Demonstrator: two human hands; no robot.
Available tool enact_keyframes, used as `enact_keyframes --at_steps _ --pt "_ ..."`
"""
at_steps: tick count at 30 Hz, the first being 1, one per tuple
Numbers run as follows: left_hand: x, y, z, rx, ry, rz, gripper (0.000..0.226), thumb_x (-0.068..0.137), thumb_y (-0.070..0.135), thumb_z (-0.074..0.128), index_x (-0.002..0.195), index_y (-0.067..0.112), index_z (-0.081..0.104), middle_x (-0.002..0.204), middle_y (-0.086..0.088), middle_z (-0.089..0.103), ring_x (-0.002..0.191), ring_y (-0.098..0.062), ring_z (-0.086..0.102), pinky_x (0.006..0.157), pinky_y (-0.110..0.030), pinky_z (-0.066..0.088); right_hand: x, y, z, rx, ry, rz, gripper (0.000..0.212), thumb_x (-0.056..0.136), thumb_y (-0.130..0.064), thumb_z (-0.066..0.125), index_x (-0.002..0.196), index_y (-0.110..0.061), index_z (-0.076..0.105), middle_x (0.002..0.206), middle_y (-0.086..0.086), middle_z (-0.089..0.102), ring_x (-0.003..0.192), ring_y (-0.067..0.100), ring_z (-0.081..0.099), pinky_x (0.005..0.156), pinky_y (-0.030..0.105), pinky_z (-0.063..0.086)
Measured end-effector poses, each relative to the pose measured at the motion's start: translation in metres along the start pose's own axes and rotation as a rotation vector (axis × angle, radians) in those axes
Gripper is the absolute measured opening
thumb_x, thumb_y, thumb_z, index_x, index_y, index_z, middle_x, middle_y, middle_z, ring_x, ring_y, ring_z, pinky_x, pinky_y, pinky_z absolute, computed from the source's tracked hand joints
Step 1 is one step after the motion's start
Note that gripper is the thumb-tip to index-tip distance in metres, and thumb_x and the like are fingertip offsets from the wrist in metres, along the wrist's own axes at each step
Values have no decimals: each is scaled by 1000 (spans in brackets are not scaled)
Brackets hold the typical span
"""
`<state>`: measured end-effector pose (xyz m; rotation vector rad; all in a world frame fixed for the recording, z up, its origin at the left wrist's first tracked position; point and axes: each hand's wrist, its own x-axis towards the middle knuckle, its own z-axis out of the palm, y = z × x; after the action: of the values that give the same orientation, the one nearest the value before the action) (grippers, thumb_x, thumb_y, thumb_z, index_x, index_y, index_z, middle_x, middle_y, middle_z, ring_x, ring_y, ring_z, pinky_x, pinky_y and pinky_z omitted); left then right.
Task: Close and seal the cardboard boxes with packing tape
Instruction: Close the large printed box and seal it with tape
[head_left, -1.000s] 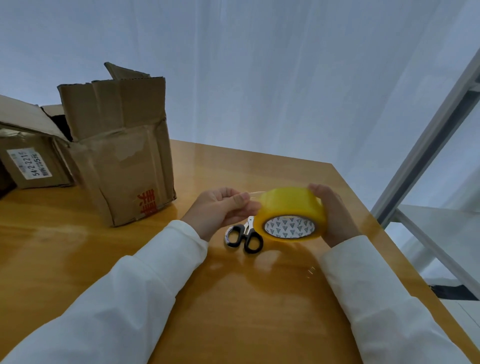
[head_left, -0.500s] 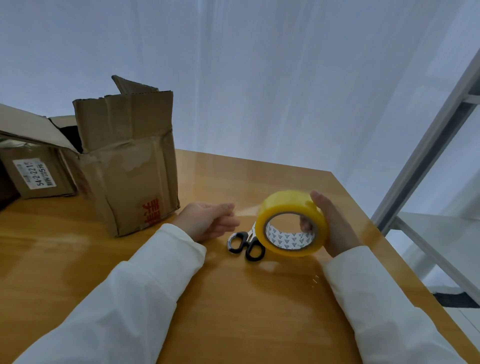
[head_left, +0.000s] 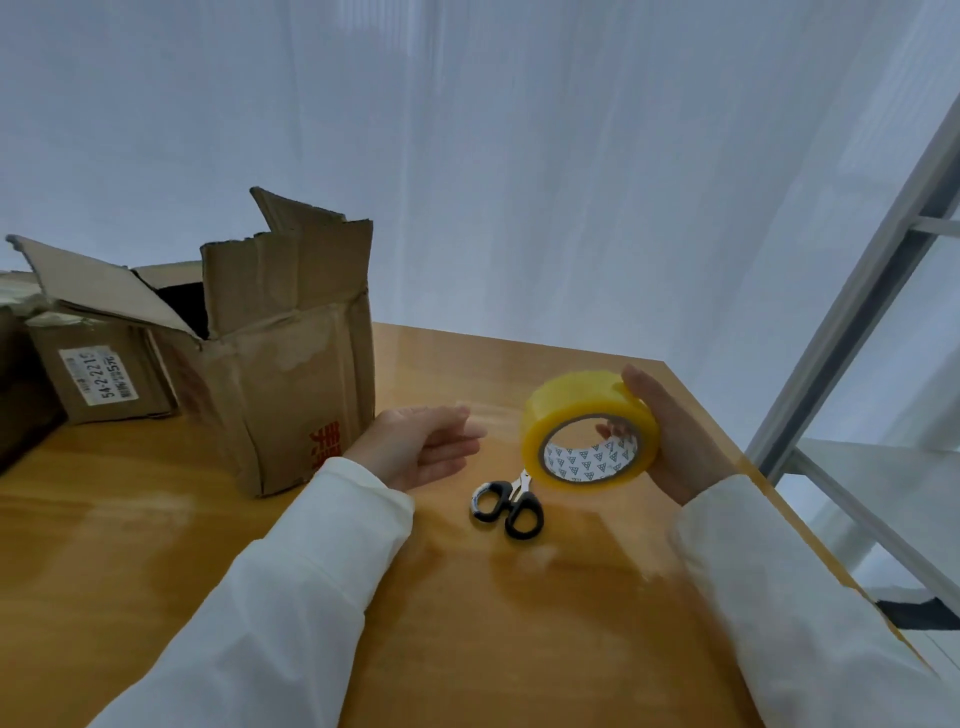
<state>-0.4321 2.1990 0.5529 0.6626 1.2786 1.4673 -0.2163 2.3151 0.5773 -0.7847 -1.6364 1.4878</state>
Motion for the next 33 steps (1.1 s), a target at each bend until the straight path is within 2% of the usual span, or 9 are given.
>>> enact_keyframes --at_steps 3,5,7,8,11,14,20,25,33 --pt "-2 11 -3 -150 -48 13 13 98 21 47 97 9 51 96 -15 72 91 -24 70 82 -33 55 22 -26 21 -105 -32 -8 34 83 -46 62 85 -12 63 61 -3 64 59 13 60 65 26 49" --pt "-3 15 -5 -232 -49 34 20 102 22 35 101 7 49 104 -19 69 101 -28 65 93 -36 48 43 -32 38 -149 -19 34 25 90 -36 58 86 -13 65 70 1 68 67 16 64 75 30 52" --pt "-1 14 -7 -229 1 72 26 103 21 31 114 5 47 112 -21 65 104 -28 62 96 -36 44 68 -25 50 -228 -20 102 31 89 -41 59 98 -12 64 91 8 68 85 23 64 89 37 49" --pt "1 12 -9 -208 39 87 26 103 21 31 117 5 47 112 -20 65 102 -26 63 94 -35 44 77 -20 55 -305 0 136 29 90 -40 57 99 -14 61 96 7 64 87 23 61 87 36 49" --pt "5 6 -10 -168 128 98 23 103 21 34 120 9 44 99 -14 69 92 -23 66 85 -33 48 89 -11 62 -737 109 130 20 93 -36 47 81 -20 45 86 2 51 73 17 48 64 29 40" --pt "6 6 -7 -187 157 64 21 103 23 33 121 15 39 103 -16 66 94 -25 65 83 -33 50 68 -23 69 -1032 91 57 23 93 -27 43 76 -13 46 80 7 57 73 24 54 68 31 44" --pt "12 3 -4 -185 163 67 44 102 24 37 142 7 31 102 -15 67 86 -21 66 70 -28 51 7 -23 86 -1287 -292 499 37 94 -36 54 69 -9 55 59 2 56 45 14 48 50 23 43" --pt "10 1 -3 -206 154 76 45 102 24 38 143 7 29 98 -13 67 82 -18 67 69 -28 52 6 3 86 -1445 -249 446 47 83 -59 60 83 -12 59 81 3 61 72 21 58 71 28 49" --pt "10 1 -4 -215 145 73 45 102 24 40 143 8 30 96 -12 69 84 -18 67 71 -29 53 2 -13 63 -1701 -197 392 42 79 -53 68 73 -15 51 68 -4 50 62 12 50 48 21 35"
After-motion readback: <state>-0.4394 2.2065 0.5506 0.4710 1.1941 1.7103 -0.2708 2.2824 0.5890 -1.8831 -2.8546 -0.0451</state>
